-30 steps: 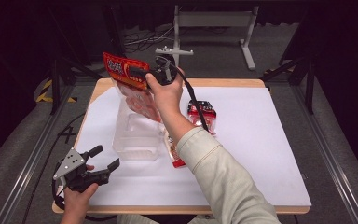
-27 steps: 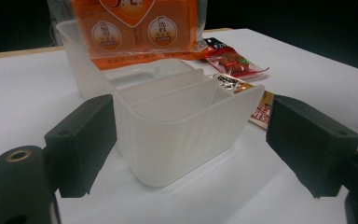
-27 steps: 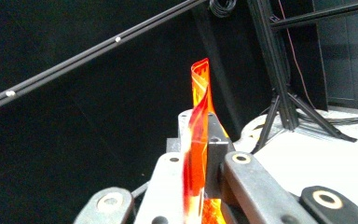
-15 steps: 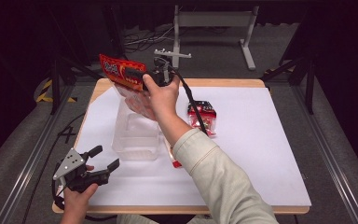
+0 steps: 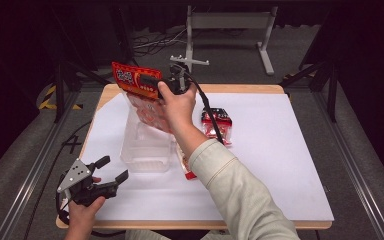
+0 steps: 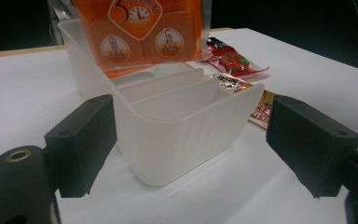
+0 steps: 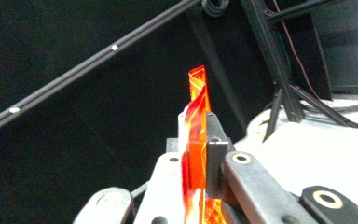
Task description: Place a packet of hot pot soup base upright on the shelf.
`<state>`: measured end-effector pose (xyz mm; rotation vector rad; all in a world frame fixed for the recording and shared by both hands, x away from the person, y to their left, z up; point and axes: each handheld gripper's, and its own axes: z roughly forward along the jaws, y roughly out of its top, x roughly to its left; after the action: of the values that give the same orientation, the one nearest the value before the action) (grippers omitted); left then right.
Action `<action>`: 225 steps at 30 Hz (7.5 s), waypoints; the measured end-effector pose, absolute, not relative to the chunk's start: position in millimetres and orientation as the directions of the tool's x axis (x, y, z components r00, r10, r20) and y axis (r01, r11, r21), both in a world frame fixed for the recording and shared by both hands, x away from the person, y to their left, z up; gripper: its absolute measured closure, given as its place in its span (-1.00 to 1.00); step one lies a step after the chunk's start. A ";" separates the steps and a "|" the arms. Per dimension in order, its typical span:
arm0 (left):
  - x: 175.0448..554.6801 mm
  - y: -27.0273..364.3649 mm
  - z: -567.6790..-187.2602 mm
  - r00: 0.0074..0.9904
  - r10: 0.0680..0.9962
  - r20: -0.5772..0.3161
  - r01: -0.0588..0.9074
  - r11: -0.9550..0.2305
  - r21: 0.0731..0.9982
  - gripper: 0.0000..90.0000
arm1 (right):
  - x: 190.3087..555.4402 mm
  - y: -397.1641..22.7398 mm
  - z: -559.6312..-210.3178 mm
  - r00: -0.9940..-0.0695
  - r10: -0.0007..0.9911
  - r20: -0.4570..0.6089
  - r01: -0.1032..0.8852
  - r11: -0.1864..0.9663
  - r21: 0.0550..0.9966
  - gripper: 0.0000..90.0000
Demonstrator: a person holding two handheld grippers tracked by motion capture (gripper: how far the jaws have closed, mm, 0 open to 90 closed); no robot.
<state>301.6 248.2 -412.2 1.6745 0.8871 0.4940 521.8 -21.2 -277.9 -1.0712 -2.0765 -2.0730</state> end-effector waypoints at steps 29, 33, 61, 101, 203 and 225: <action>301.7 247.5 -412.1 0.631 0.768 -0.116 0.303 -0.106 0.947 -0.63 | 519.9 -32.5 -287.9 -0.750 0.626 0.216 0.392 0.157 0.907 0.48; 302.0 247.0 -412.2 0.630 0.768 -0.116 0.303 -0.105 0.947 -0.63 | 522.0 -30.7 -291.9 -0.758 0.623 0.193 0.397 0.206 0.894 0.36; 302.8 246.7 -412.3 0.631 0.767 -0.118 0.306 -0.107 0.946 -0.63 | 523.5 -37.0 -306.4 -0.721 0.632 0.284 0.525 0.231 0.819 0.80; 302.9 246.8 -412.6 0.631 0.767 -0.113 0.305 -0.111 0.946 -0.63 | 506.9 -12.3 -314.5 -0.768 0.627 0.129 0.406 0.320 0.856 0.57; 309.9 242.2 -419.0 0.610 0.790 -0.055 0.320 -0.182 0.930 -0.63 | 531.8 -231.2 -347.4 -0.737 0.674 0.043 0.281 0.248 0.927 -0.12; 302.2 244.5 -419.4 0.608 0.792 -0.047 0.321 -0.191 0.927 -0.63 | 571.4 -235.2 -410.5 -0.654 0.746 0.130 0.473 0.269 0.839 -0.36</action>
<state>302.2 244.5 -419.4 1.7728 0.9093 0.5544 571.4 -235.2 -410.5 -1.3525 -2.7199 -1.6079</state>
